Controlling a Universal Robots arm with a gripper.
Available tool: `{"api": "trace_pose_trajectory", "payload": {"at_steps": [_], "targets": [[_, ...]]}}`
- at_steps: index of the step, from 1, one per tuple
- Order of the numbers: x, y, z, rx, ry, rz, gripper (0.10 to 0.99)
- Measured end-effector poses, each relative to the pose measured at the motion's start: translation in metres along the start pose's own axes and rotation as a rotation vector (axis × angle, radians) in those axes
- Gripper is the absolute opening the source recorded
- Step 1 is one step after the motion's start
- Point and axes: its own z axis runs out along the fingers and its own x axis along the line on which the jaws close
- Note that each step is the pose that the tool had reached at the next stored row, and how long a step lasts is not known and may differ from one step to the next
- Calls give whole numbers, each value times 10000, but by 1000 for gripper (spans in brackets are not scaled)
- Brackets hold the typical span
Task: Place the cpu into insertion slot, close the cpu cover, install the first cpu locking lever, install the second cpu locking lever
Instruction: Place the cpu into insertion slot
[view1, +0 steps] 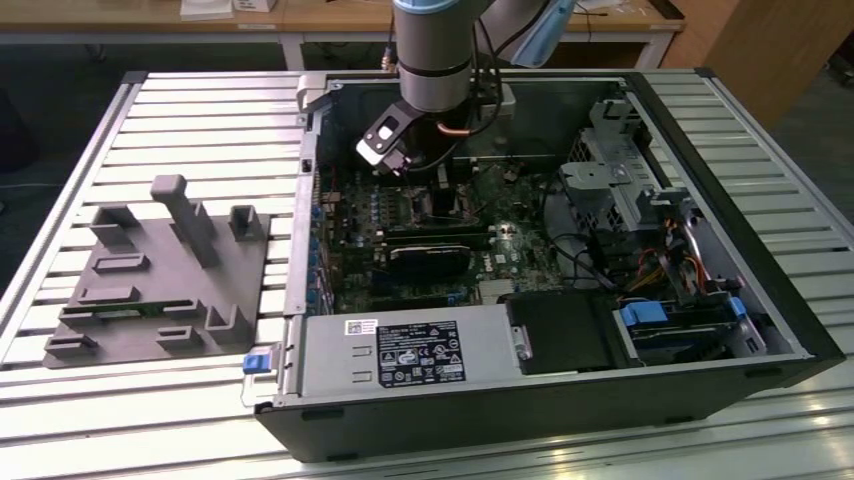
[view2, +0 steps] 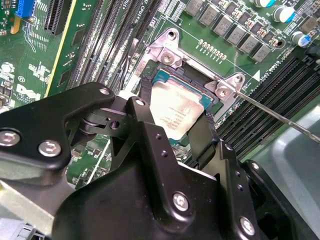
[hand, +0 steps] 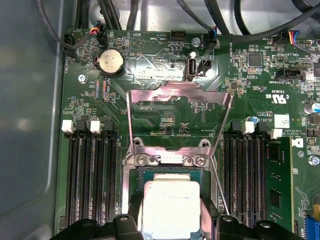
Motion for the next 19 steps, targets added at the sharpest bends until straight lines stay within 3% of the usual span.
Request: {"api": "trace_pose_trajectory", "payload": {"at_steps": [5, 6, 7, 12, 19], "targets": [[7, 4, 11, -21, 35, 3, 549], [7, 3, 11, -18, 29, 2, 549], [5, 3, 9, -14, 21, 2, 612], [3, 2, 2, -4, 6, 1, 612], [0, 10, -99, -3, 5, 0, 612]]}}
